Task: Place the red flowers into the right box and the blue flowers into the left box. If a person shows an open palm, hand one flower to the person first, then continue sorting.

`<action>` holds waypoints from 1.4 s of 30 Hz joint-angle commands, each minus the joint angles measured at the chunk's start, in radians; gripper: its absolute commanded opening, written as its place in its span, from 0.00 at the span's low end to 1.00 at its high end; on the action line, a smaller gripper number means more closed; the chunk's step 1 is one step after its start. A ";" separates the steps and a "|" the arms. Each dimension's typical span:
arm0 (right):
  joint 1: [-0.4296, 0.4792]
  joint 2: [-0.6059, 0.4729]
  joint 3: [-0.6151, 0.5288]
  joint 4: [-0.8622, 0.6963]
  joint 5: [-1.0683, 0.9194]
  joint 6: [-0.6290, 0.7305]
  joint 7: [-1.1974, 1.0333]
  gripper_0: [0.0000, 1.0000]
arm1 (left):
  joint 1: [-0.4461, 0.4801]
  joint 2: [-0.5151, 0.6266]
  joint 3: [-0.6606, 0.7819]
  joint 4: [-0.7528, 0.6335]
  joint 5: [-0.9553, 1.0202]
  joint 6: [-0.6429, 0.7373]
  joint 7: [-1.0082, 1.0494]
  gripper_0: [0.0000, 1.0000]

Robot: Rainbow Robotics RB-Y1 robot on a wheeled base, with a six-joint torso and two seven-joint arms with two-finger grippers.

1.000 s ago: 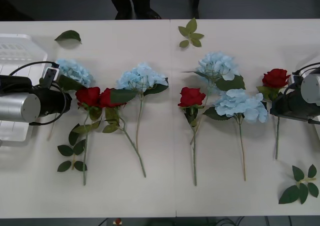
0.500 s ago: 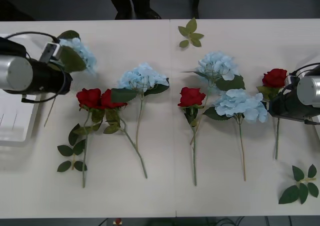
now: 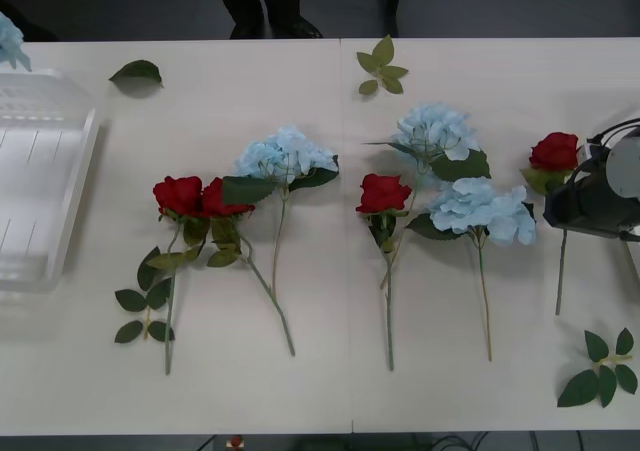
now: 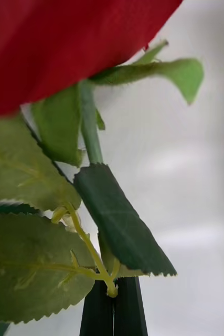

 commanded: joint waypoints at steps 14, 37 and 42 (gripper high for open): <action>-0.016 -0.173 -0.232 -0.351 0.153 0.299 0.265 0.00 | 0.055 0.062 0.050 0.280 -0.155 -0.421 -0.109 0.00; -0.042 -0.245 -0.231 0.108 0.303 -0.080 0.308 0.00 | 0.054 0.056 -0.001 -0.128 0.133 0.122 -0.041 0.74; -0.048 -0.242 -0.189 0.174 0.300 -0.149 0.301 0.00 | 0.092 -0.016 -0.073 -0.264 0.189 0.176 0.037 0.74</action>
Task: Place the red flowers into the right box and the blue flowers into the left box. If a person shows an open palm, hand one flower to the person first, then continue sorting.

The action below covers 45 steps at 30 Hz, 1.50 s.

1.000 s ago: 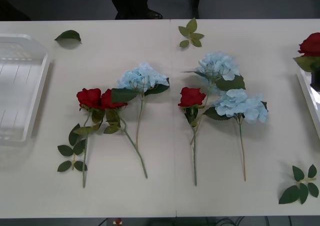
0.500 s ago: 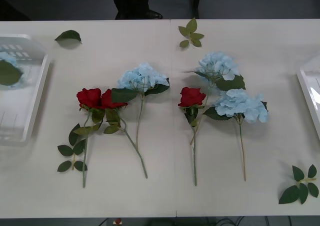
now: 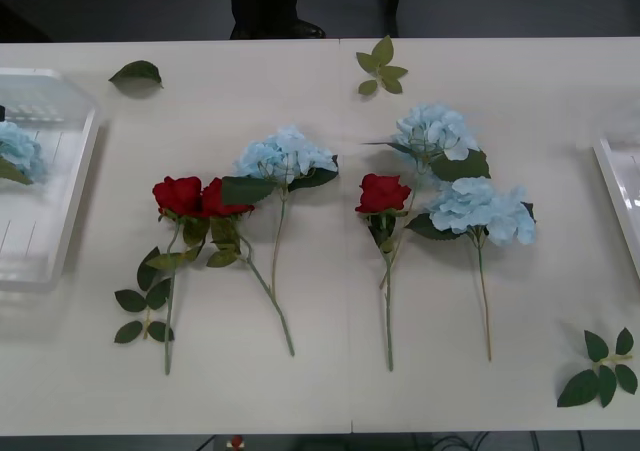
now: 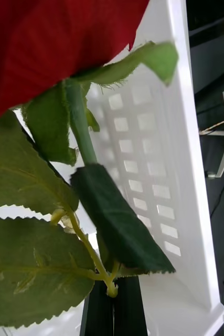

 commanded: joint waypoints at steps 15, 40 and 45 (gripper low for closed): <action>-0.044 -0.021 0.036 -0.042 -0.068 0.017 0.051 1.00 | 0.348 -0.218 -0.339 -0.305 -0.072 -0.202 0.124 0.89; 0.068 0.227 -0.138 -0.568 -0.574 0.591 0.218 1.00 | 0.291 -0.361 -0.527 -0.014 -0.425 -0.450 0.161 0.47; 0.134 0.284 -0.075 -0.645 -0.568 0.549 0.131 1.00 | 0.290 -0.367 -0.530 -0.003 -0.443 -0.458 0.164 0.00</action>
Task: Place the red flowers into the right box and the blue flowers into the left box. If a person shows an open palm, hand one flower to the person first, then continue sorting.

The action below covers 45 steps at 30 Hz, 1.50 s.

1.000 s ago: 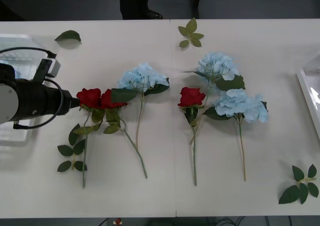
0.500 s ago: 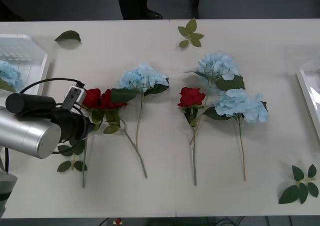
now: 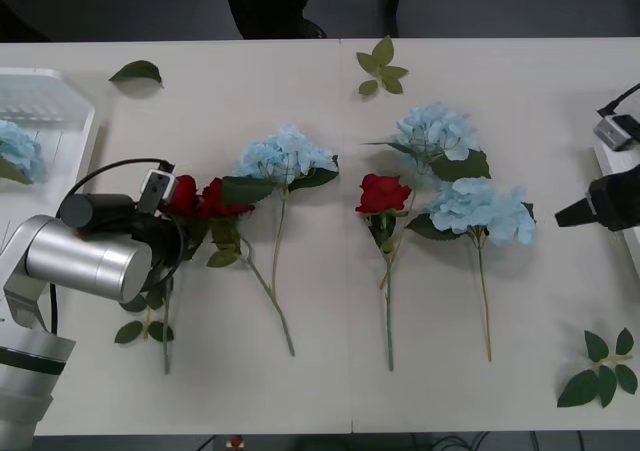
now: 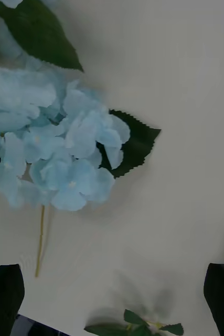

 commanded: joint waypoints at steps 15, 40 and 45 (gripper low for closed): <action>0.199 0.108 0.271 -0.135 0.160 -0.328 -0.232 1.00 | -0.018 0.048 0.074 -0.214 0.129 0.166 0.022 0.00; 0.280 0.153 0.434 -0.134 0.332 -0.495 -0.305 1.00 | -0.053 0.143 0.219 -0.413 0.582 0.244 0.007 0.00; 0.282 0.153 0.457 -0.134 0.356 -0.504 -0.319 1.00 | -0.053 0.143 0.219 -0.413 0.585 0.244 0.009 0.00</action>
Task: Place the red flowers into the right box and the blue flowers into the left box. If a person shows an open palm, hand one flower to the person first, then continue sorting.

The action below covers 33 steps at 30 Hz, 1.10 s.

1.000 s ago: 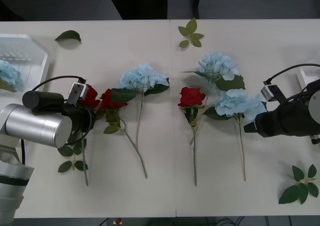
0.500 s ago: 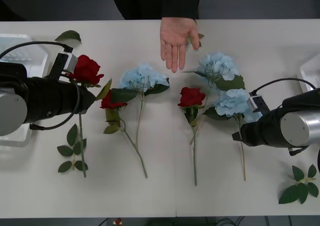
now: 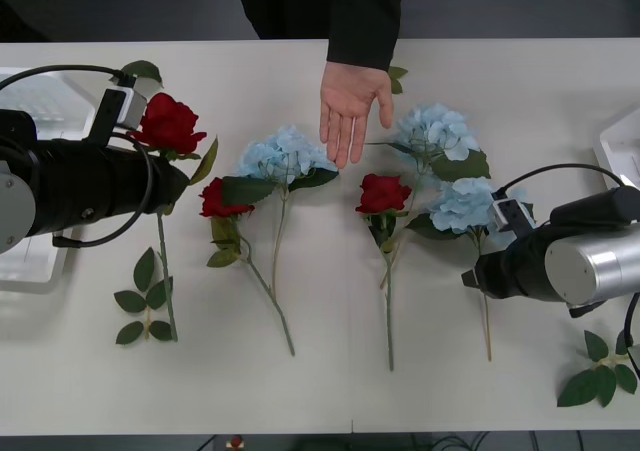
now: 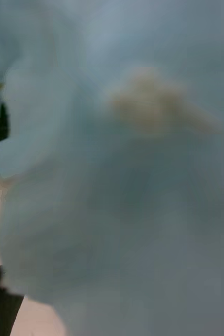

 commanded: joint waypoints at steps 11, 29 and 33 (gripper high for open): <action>0.007 0.027 0.059 -0.027 0.071 -0.011 -0.074 1.00 | -0.014 0.007 0.010 -0.026 0.007 -0.003 0.012 0.00; 0.005 0.029 0.120 -0.011 0.154 -0.031 -0.136 1.00 | -0.014 0.007 0.011 -0.025 -0.001 -0.003 0.018 0.00; 0.005 0.029 0.120 0.012 0.146 -0.065 -0.133 1.00 | -0.014 0.007 0.011 -0.025 -0.004 -0.003 0.018 0.00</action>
